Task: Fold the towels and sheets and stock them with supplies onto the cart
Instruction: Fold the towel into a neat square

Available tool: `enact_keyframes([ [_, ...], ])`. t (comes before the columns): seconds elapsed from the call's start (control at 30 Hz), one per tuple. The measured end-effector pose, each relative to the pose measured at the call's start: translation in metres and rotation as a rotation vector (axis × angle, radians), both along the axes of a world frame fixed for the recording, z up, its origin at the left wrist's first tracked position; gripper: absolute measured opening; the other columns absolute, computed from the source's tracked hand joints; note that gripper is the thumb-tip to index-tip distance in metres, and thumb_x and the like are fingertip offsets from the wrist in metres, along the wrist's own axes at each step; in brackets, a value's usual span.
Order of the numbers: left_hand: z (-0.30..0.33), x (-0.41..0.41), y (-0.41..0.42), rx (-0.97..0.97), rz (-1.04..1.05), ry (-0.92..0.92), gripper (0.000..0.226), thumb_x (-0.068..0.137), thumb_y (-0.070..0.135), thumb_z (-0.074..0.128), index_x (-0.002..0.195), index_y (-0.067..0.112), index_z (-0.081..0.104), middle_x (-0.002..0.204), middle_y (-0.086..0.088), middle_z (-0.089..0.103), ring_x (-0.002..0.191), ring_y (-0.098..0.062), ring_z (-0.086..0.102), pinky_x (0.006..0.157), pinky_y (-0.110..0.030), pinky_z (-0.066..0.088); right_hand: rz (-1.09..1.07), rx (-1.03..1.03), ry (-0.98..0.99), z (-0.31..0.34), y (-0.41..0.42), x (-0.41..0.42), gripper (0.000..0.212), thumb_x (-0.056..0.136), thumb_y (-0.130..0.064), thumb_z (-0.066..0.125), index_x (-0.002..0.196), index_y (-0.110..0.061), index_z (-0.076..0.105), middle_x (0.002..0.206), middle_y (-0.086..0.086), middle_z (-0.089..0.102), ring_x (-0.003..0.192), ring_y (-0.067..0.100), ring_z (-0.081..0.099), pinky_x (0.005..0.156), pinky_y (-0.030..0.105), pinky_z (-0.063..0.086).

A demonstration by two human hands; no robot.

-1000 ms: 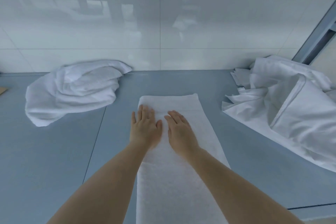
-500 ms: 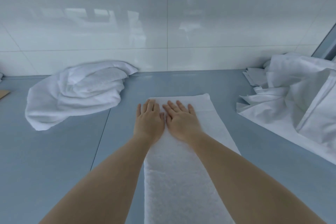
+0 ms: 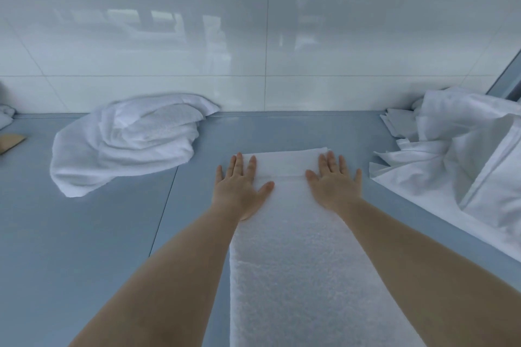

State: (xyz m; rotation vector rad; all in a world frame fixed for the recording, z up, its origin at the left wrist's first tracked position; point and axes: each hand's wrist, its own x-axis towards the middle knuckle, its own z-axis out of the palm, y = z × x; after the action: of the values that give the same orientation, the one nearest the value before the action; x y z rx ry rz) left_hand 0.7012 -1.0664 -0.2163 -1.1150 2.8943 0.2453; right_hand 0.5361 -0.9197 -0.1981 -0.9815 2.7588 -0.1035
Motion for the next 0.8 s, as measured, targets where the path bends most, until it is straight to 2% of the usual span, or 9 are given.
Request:
enact_keyframes([
  [0.07, 0.001, 0.001, 0.003, -0.008, -0.003, -0.008, 0.082, 0.087, 0.073, 0.009, 0.152, 0.027, -0.012, 0.160, -0.006, -0.017, 0.147, -0.017, -0.017, 0.119, -0.045, -0.010, 0.038, -0.029, 0.070, 0.003, 0.015, 0.020, 0.061, 0.099, -0.054, 0.009, 0.153, -0.030, -0.004, 0.160, -0.006, -0.015, 0.147, 0.017, -0.017, 0.117, 0.055, -0.008],
  [0.17, 0.004, 0.001, 0.005, -0.022, 0.002, -0.023, 0.082, 0.087, 0.073, 0.006, 0.152, 0.028, -0.011, 0.160, -0.009, -0.016, 0.147, -0.019, -0.016, 0.117, -0.050, -0.011, 0.236, -0.147, 0.151, 0.000, 0.039, 0.073, 0.064, 0.088, -0.067, -0.007, 0.148, -0.046, -0.009, 0.157, -0.014, -0.021, 0.144, 0.016, -0.024, 0.111, 0.052, -0.019],
  [0.23, 0.006, 0.003, 0.008, -0.078, 0.017, -0.036, 0.079, 0.088, 0.072, 0.003, 0.153, 0.029, -0.007, 0.161, -0.010, -0.010, 0.148, -0.021, -0.014, 0.114, -0.054, -0.016, 0.286, -0.101, 0.132, -0.007, 0.054, 0.102, 0.070, 0.078, -0.075, -0.016, 0.144, -0.052, -0.015, 0.154, -0.016, -0.026, 0.143, 0.018, -0.027, 0.109, 0.053, -0.024],
  [0.37, 0.017, 0.004, 0.023, -0.193, 0.067, -0.026, 0.066, 0.097, 0.058, 0.008, 0.153, 0.023, 0.012, 0.160, -0.014, 0.011, 0.149, -0.026, -0.005, 0.112, -0.057, -0.019, 0.224, -0.034, 0.128, -0.021, 0.064, 0.111, 0.069, 0.076, -0.075, -0.013, 0.138, -0.050, -0.027, 0.156, -0.013, -0.026, 0.144, 0.023, -0.026, 0.111, 0.058, -0.019],
  [0.5, 0.020, 0.006, 0.058, -0.111, 0.035, 0.134, 0.053, 0.102, 0.041, 0.018, 0.152, 0.023, 0.021, 0.161, -0.009, 0.011, 0.149, -0.023, -0.002, 0.117, -0.051, -0.011, 0.224, -0.029, 0.155, -0.024, 0.059, 0.111, 0.068, 0.075, -0.076, -0.017, 0.135, -0.048, -0.034, 0.155, -0.010, -0.028, 0.145, 0.026, -0.024, 0.111, 0.060, -0.015],
  [0.63, 0.010, 0.022, 0.093, -0.023, 0.010, 0.161, 0.053, 0.102, 0.038, 0.016, 0.154, 0.024, 0.015, 0.162, -0.004, 0.003, 0.149, -0.021, -0.006, 0.117, -0.040, -0.010, 0.208, -0.002, 0.140, -0.023, 0.050, 0.106, 0.068, 0.076, -0.074, -0.016, 0.136, -0.046, -0.032, 0.154, -0.008, -0.030, 0.144, 0.028, -0.025, 0.110, 0.063, -0.014],
  [0.8, 0.002, 0.033, 0.094, -0.030, 0.017, 0.114, 0.055, 0.103, 0.039, 0.011, 0.154, 0.019, 0.005, 0.162, -0.003, -0.001, 0.149, -0.020, -0.007, 0.118, -0.038, -0.009, 0.192, -0.020, 0.125, -0.021, 0.021, 0.087, 0.063, 0.088, -0.068, -0.003, 0.146, -0.047, -0.015, 0.160, -0.007, -0.018, 0.146, 0.028, -0.018, 0.110, 0.064, -0.012],
])
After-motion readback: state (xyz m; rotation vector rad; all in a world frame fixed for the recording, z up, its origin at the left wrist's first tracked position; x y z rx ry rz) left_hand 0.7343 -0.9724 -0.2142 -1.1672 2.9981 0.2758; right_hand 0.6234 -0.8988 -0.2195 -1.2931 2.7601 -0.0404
